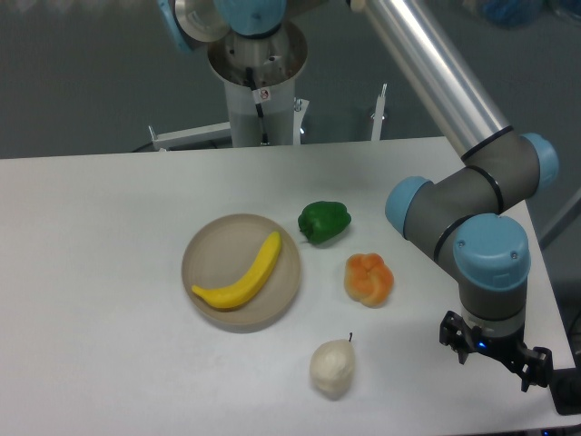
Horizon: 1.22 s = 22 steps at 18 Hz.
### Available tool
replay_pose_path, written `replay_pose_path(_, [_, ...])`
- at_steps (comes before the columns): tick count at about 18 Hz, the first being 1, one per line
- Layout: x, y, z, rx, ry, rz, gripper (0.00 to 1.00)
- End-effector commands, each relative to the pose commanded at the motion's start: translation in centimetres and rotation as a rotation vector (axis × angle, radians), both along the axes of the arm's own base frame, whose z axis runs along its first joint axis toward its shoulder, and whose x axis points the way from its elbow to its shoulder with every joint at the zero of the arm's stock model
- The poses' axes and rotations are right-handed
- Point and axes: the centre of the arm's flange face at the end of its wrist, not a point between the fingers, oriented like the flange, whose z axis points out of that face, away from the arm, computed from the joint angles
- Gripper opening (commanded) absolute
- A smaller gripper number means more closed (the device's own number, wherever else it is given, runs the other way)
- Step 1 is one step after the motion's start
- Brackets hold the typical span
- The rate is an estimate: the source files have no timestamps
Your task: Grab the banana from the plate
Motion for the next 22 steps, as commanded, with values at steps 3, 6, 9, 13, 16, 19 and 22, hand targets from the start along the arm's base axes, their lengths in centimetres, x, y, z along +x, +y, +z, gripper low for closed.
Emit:
replay_pose_path(3, [0.13,-0.10,0.06,0.000,-0.002,-0.001,1.00])
replay_pose_path(6, [0.05,-0.35,0.32,0.002,-0.002,0.002,1.00])
replay_pose_path(9, [0.12,-0.42,0.21,0.000,-0.004,0.002,1.00])
replay_pose_path(13, [0.10,-0.40,0.29,0.001,-0.003,0.002,1.00])
replay_pose_path(16, [0.13,-0.41,0.41,0.003,-0.003,0.001,1.00])
replay_pose_path(19, [0.20,-0.43,0.78,0.008,-0.001,-0.001,1.00])
replay_pose_path(22, [0.19,-0.56,0.85,0.009,-0.004,-0.001,1.00])
